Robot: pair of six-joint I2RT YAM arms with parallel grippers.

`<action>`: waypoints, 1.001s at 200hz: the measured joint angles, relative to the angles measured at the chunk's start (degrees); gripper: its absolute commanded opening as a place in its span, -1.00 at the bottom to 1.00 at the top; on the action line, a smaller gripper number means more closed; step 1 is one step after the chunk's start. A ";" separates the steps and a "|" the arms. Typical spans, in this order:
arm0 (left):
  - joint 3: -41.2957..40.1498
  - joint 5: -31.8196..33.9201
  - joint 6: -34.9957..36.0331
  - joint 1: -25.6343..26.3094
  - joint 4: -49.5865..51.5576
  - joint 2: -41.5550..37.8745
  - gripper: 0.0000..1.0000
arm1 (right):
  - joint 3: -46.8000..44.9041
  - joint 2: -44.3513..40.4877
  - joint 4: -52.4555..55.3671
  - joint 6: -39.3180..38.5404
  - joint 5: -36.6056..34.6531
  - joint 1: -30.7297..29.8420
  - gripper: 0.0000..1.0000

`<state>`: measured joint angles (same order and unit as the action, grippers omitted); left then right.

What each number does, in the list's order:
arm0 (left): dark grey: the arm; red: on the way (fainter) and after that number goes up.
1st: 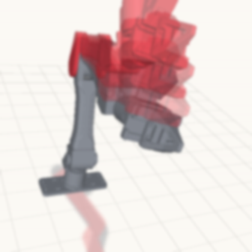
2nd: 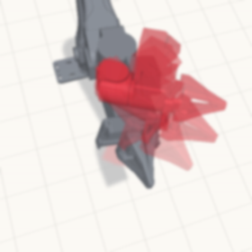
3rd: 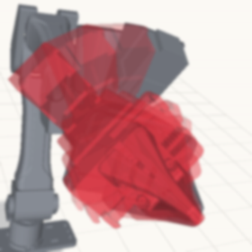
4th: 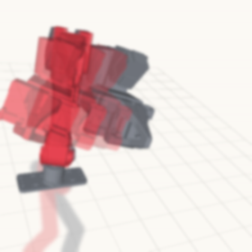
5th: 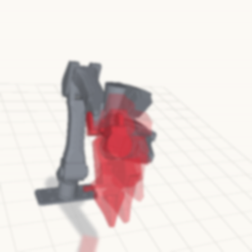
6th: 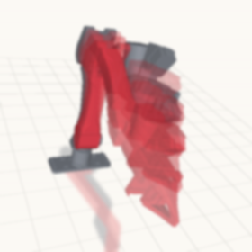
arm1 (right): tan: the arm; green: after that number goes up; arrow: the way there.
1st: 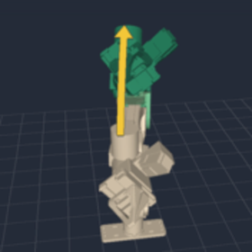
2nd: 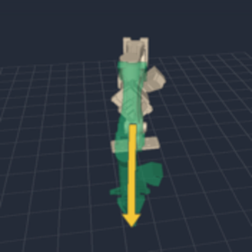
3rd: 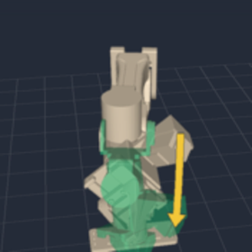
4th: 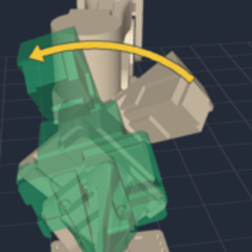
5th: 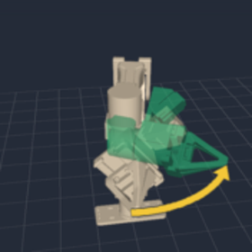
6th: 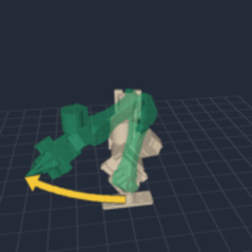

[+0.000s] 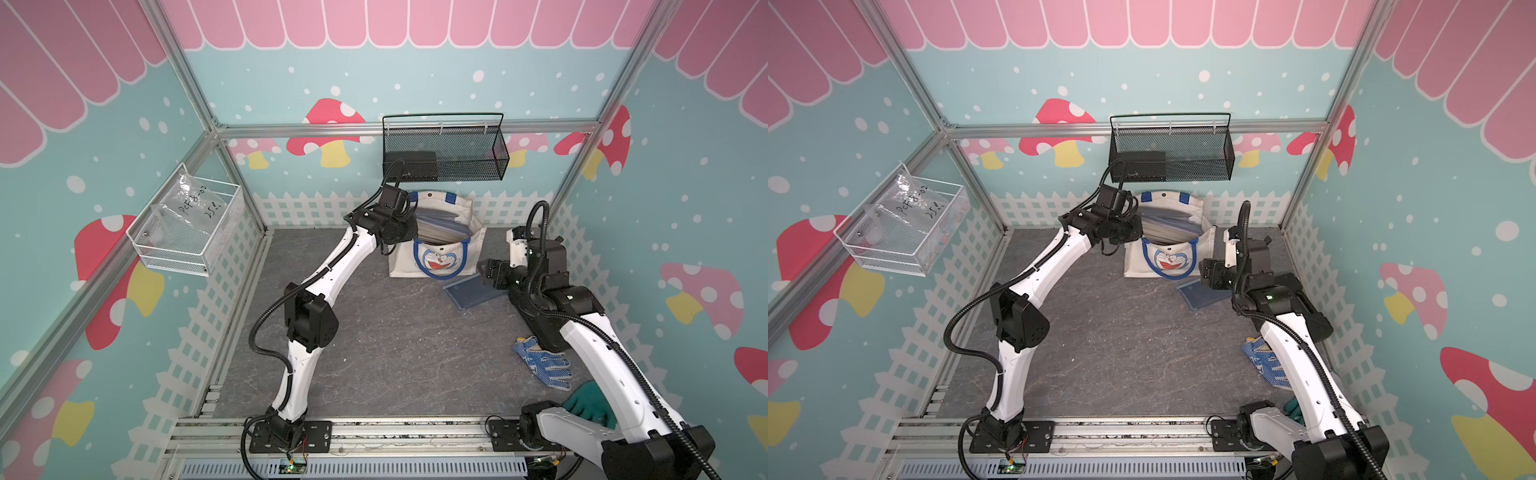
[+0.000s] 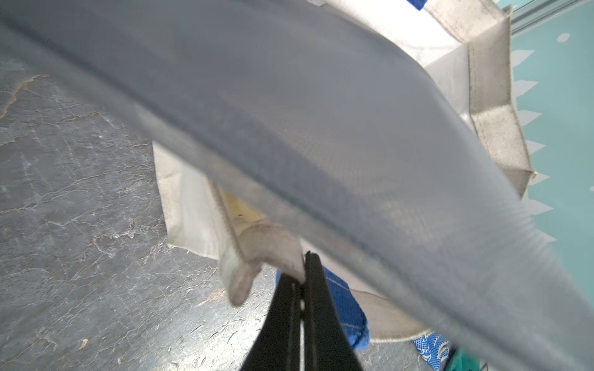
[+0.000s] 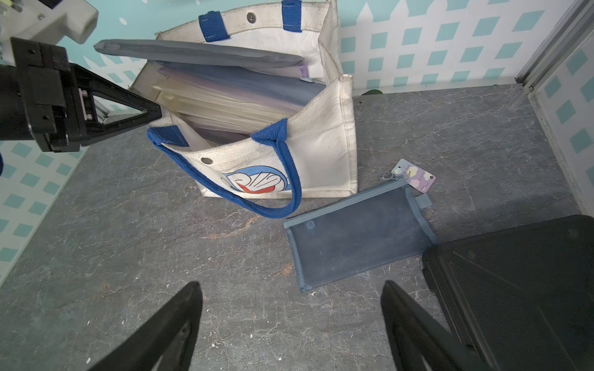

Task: Put the pencil pouch into the canvas bag
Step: Adjust the pencil pouch in the canvas bag.

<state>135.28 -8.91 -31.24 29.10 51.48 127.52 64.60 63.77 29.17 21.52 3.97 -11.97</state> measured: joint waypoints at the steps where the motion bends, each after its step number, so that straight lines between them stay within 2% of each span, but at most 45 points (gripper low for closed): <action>1: 0.07 -0.09 0.00 -0.02 0.13 0.00 -0.73 | 0.00 0.00 0.00 0.00 0.00 0.00 0.78; 12: 1.66 -1.11 0.50 -0.11 1.68 0.00 -0.49 | 0.00 0.00 -0.02 0.00 -0.02 0.02 0.78; 20: 3.02 -1.66 0.52 -0.11 2.78 -0.02 -0.45 | 0.00 0.00 -0.04 0.00 -0.02 0.04 0.78; 32: 4.39 -2.12 1.18 -0.11 3.28 -0.57 -0.47 | 0.00 0.00 -0.04 0.00 -0.04 0.11 0.78; 50: 4.09 -2.51 1.81 -0.33 4.00 -2.64 -0.62 | 0.00 0.00 -0.04 -0.04 -0.02 0.31 0.78; 63: 1.86 -2.84 2.19 -0.85 4.46 -5.09 -0.61 | 0.00 0.00 -0.04 -0.07 -0.02 0.35 0.78; 85: -2.43 -2.71 3.15 -2.32 5.18 -8.96 -0.21 | 0.00 0.02 -0.04 -0.07 0.00 0.35 0.78; 117: -4.13 -2.21 3.04 -3.30 5.81 -9.99 -0.14 | 0.00 0.17 -0.22 -0.04 0.20 0.35 0.77; 141: -4.17 -2.25 3.02 -2.32 4.66 -9.99 0.37 | 0.00 0.70 -0.52 -0.04 0.55 0.35 0.77; 153: -4.11 -2.45 3.10 -1.81 3.72 -9.99 0.55 | 0.00 0.76 -0.52 -0.04 0.61 0.37 0.77; 174: -2.64 -2.99 1.97 -1.31 2.86 -9.53 0.72 | 0.00 0.74 -0.61 -0.04 0.61 0.42 0.77; 200: 1.95 -3.76 -0.74 -1.33 0.35 -6.62 0.73 | 0.00 0.74 -0.66 -0.04 0.63 0.42 0.77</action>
<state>137.23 -12.67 -31.99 27.77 51.83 120.90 64.60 64.51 28.51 21.47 4.60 -11.55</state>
